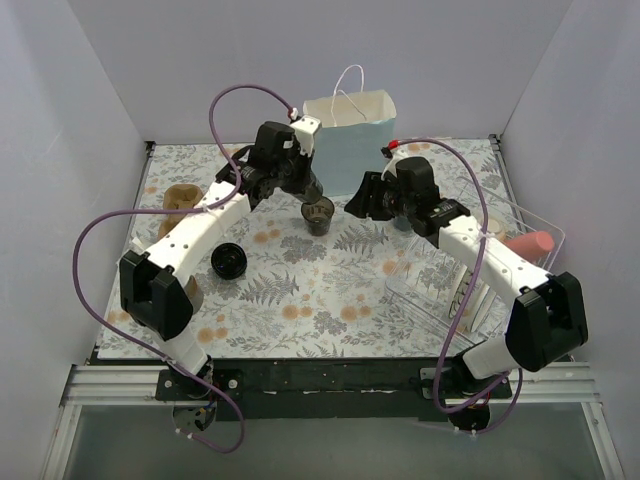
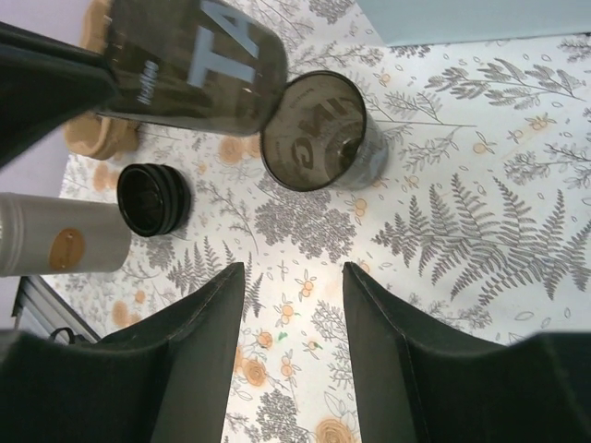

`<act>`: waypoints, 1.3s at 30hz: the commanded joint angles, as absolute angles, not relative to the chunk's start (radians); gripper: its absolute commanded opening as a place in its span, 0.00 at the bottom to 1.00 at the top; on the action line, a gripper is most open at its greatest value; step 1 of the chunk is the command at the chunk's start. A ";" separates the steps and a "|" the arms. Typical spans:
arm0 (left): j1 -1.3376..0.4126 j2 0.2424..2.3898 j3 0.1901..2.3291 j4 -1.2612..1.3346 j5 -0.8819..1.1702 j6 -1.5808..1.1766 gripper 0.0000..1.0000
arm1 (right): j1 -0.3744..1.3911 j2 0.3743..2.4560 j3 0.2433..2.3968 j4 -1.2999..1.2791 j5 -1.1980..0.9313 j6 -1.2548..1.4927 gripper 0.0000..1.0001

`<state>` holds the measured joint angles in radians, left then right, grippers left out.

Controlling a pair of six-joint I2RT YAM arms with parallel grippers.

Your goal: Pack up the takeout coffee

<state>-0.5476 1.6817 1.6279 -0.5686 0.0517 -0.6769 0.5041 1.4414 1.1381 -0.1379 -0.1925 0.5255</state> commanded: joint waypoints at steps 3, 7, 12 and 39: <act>-0.581 1.658 1.744 -0.733 -0.090 -0.683 0.00 | 0.500 1.362 1.134 -0.208 -0.150 0.462 0.55; -0.626 1.608 1.703 -0.839 -0.181 -0.729 0.00 | 0.494 1.304 1.100 -0.241 -0.104 0.436 0.55; -0.715 1.534 1.547 -0.881 -0.199 -0.828 0.00 | 0.488 1.204 1.057 -0.285 -0.069 0.414 0.56; -0.969 1.657 1.379 -0.749 -0.230 -1.026 0.24 | 0.480 0.925 0.969 -0.383 0.049 0.400 0.61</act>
